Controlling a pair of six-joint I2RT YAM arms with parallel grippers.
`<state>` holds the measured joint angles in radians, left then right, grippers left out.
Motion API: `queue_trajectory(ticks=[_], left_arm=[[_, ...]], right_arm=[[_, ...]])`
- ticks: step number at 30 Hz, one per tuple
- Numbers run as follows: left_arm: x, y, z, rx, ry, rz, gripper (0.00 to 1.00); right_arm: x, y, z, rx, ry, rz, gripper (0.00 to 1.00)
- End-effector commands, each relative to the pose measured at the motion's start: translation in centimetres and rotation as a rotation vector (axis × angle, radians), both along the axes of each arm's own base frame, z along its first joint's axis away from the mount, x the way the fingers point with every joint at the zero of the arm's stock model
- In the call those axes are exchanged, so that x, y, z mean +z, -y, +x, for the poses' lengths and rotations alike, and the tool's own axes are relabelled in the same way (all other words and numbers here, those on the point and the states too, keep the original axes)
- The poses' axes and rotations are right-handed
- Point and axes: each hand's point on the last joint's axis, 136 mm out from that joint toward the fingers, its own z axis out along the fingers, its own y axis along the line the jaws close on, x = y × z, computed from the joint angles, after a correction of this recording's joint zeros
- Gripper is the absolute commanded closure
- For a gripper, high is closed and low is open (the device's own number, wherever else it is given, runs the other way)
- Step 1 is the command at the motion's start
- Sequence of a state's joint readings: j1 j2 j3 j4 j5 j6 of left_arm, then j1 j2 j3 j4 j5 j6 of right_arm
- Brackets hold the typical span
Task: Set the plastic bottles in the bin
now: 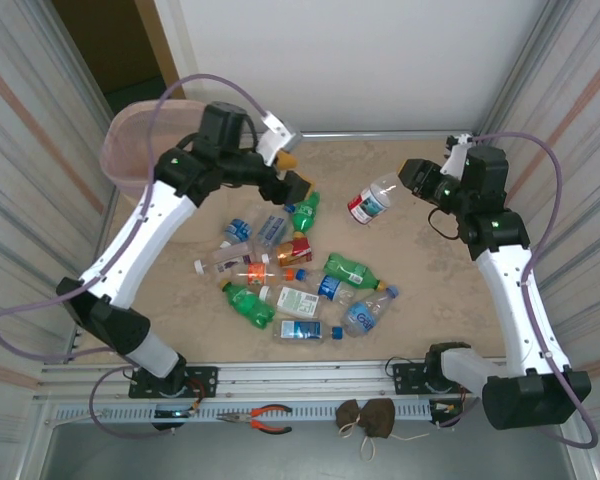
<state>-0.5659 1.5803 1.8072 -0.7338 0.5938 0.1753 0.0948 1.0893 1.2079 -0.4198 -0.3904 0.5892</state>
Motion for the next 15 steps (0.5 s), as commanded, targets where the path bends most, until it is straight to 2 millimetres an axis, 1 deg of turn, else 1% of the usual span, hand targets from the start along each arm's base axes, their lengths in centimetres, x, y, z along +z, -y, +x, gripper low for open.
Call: queue_trajectory(ticks=[1, 6, 10, 15], left_arm=[[0.0, 2.8, -1.5, -0.101, -0.003, -0.051, 0.19], [-1.4, 5.3, -2.9, -0.156, -0.042, -0.040, 0.18], [-2.4, 6.6, -4.2, -0.194, -0.061, -0.032, 0.17], [-3.9, 7.2, -5.3, -0.219, -0.105, -0.019, 0.17]], right_arm=[[2.4, -2.2, -1.8, 0.128, 0.072, -0.034, 0.86], [4.2, -4.8, -3.7, 0.209, 0.130, -0.046, 0.85], [5.4, -5.8, -4.8, 0.231, 0.155, -0.043, 0.85], [6.2, -6.4, -6.2, 0.242, 0.168, -0.034, 0.83]])
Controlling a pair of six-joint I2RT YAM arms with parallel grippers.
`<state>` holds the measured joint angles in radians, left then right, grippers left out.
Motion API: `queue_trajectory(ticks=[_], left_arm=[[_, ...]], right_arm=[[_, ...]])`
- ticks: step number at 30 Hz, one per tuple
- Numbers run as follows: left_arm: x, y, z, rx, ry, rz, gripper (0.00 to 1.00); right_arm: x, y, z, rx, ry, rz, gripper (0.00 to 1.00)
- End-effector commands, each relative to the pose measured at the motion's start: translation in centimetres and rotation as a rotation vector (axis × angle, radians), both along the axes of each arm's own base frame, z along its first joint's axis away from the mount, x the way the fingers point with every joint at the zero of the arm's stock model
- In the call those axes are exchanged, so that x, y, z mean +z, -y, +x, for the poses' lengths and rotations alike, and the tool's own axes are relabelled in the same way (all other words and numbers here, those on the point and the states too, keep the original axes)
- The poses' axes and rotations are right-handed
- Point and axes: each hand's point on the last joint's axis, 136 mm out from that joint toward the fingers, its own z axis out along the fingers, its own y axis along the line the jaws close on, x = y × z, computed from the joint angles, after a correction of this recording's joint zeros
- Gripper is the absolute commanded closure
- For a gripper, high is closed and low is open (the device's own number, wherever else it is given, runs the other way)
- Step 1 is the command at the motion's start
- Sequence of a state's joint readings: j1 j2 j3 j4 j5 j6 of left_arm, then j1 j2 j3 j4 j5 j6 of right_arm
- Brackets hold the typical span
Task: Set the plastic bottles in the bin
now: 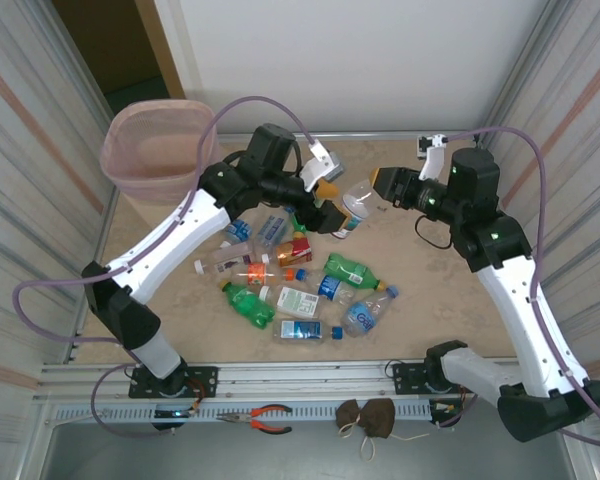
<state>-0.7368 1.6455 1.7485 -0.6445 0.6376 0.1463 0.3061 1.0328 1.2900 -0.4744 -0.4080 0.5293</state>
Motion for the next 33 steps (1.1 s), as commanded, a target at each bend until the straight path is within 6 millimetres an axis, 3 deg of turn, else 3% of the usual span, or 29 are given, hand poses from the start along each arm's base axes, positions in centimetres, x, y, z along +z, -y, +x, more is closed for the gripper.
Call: queue_trajectory(ticks=[1, 5, 10, 18, 24, 33], left_arm=[[-0.8, 0.6, -1.1, -0.038, -0.046, -0.013, 0.17], [-1.9, 1.3, -2.8, -0.099, -0.072, -0.009, 0.19], [-3.1, 1.6, -3.2, -0.117, -0.070, 0.007, 0.25], [-2.7, 1.6, -3.7, -0.152, -0.045, -0.019, 0.39], [-2.7, 1.5, -3.6, -0.147, -0.031, -0.014, 0.44], [-1.9, -0.2, -2.8, -0.079, 0.008, 0.004, 0.44]], right_arm=[[2.1, 0.1, -1.4, -0.001, 0.058, 0.000, 0.83], [2.3, 0.2, -2.2, -0.006, 0.067, 0.000, 0.83], [2.6, 0.1, -2.6, -0.007, 0.075, 0.002, 0.82], [2.5, -0.5, -2.8, 0.013, 0.061, -0.008, 0.82], [2.5, -0.7, -2.8, 0.009, 0.060, -0.014, 0.76], [3.1, 0.4, -2.7, -0.064, 0.071, -0.036, 0.37]])
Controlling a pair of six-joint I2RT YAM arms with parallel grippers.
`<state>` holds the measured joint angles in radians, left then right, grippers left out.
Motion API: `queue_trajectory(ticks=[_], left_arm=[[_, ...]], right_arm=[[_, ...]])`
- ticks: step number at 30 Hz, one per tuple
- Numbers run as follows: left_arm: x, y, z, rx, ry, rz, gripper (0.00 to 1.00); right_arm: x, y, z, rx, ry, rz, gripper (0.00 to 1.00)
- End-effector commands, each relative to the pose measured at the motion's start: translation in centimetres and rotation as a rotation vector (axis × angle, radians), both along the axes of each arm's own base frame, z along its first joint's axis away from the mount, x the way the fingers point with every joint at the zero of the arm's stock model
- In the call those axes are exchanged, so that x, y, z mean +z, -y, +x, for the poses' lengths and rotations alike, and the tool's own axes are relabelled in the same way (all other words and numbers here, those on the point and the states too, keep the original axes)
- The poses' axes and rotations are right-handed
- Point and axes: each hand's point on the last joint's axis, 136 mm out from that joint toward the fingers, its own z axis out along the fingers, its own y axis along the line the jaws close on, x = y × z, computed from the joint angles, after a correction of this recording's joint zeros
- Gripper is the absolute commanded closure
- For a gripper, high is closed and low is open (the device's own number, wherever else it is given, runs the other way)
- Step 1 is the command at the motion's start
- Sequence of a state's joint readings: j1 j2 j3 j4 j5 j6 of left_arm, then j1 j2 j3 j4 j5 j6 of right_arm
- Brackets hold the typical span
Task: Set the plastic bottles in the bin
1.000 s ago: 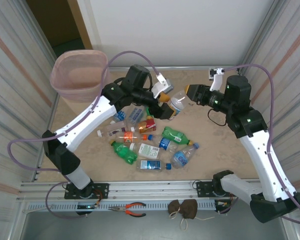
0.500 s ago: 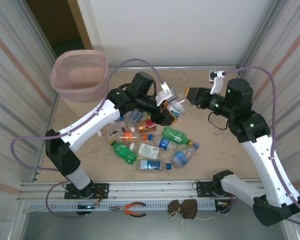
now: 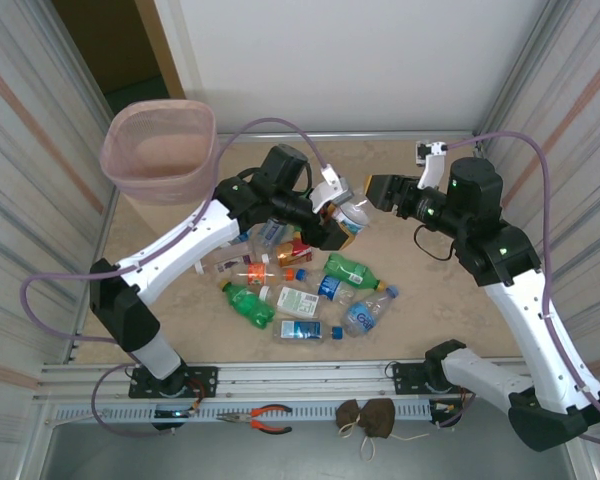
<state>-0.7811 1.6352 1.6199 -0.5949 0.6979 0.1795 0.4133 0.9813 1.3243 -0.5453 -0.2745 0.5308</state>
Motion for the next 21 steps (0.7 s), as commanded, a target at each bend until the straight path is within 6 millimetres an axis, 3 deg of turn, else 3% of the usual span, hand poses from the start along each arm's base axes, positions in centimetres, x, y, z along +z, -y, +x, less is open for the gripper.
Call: queue_trajectory(ticks=[1, 8, 14, 21], left_arm=[[1.9, -1.8, 0.5, 0.048, 0.057, -0.015, 0.44], [3.3, -6.9, 4.7, 0.270, 0.092, 0.019, 0.44], [6.2, -14.3, 9.3, 0.539, 0.109, 0.013, 0.44], [8.9, -23.0, 13.2, 0.829, 0.161, 0.089, 0.44]], right_arm=[[2.1, 1.3, -0.5, -0.060, 0.052, -0.010, 0.35], [2.9, 3.6, -0.9, -0.160, 0.091, -0.056, 0.28], [2.7, 4.3, -1.1, -0.189, 0.095, -0.083, 0.27], [2.1, 4.5, -0.7, -0.202, 0.079, -0.120, 0.27]])
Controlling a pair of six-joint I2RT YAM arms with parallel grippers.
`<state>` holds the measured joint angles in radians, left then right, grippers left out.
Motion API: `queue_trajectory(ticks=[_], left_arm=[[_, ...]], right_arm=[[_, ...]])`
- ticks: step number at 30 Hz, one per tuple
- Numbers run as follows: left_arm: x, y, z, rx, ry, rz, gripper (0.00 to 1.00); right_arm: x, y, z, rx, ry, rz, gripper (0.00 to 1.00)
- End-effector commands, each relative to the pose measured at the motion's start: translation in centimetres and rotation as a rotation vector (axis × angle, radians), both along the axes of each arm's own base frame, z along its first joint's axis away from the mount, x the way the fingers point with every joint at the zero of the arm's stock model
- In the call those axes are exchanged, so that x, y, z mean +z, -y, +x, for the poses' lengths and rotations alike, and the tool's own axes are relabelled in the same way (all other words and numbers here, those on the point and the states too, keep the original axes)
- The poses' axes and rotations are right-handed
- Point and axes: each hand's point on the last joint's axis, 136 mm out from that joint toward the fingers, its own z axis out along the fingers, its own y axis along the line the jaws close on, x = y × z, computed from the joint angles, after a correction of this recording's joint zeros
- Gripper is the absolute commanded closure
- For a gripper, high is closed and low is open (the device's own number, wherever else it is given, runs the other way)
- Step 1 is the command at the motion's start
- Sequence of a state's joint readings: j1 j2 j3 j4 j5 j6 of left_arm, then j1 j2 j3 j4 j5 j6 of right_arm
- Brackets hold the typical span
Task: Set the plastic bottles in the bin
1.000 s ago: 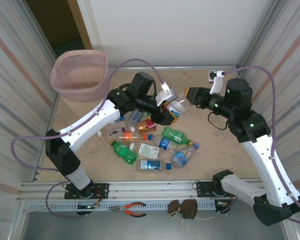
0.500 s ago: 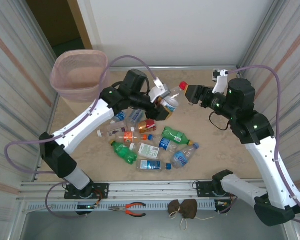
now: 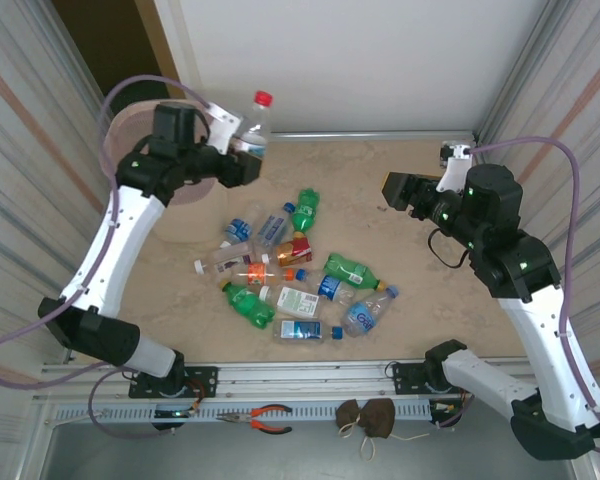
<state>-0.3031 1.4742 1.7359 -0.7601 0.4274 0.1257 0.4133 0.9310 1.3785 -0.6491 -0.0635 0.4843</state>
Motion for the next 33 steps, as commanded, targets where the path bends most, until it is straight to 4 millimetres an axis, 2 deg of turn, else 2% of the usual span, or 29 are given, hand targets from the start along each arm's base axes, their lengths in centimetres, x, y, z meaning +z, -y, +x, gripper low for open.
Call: queue_trajectory(ticks=[1, 5, 8, 15, 25, 33], left_arm=[[2.2, -4.1, 0.4, 0.140, 0.015, 0.020, 0.44], [2.5, -8.2, 2.2, 0.256, -0.019, -0.006, 0.44], [2.2, -10.5, 3.2, 0.310, -0.057, -0.020, 0.44], [0.3, -15.6, 5.0, 0.435, -0.133, -0.005, 0.44], [-5.5, -21.9, 6.1, 0.616, -0.287, 0.164, 0.44], [-9.9, -24.8, 6.6, 0.683, -0.394, 0.302, 0.42]], right_arm=[[0.9, 0.4, -0.2, -0.011, 0.027, -0.031, 0.27], [0.7, 0.2, 0.0, -0.007, 0.020, -0.031, 0.27], [0.6, 0.1, 0.2, -0.005, 0.018, -0.029, 0.27], [0.1, -0.2, 0.7, -0.003, 0.007, -0.025, 0.27], [-0.8, -0.5, 1.1, 0.001, -0.009, -0.032, 0.27], [-1.6, -0.8, 1.5, 0.010, -0.034, -0.041, 0.28]])
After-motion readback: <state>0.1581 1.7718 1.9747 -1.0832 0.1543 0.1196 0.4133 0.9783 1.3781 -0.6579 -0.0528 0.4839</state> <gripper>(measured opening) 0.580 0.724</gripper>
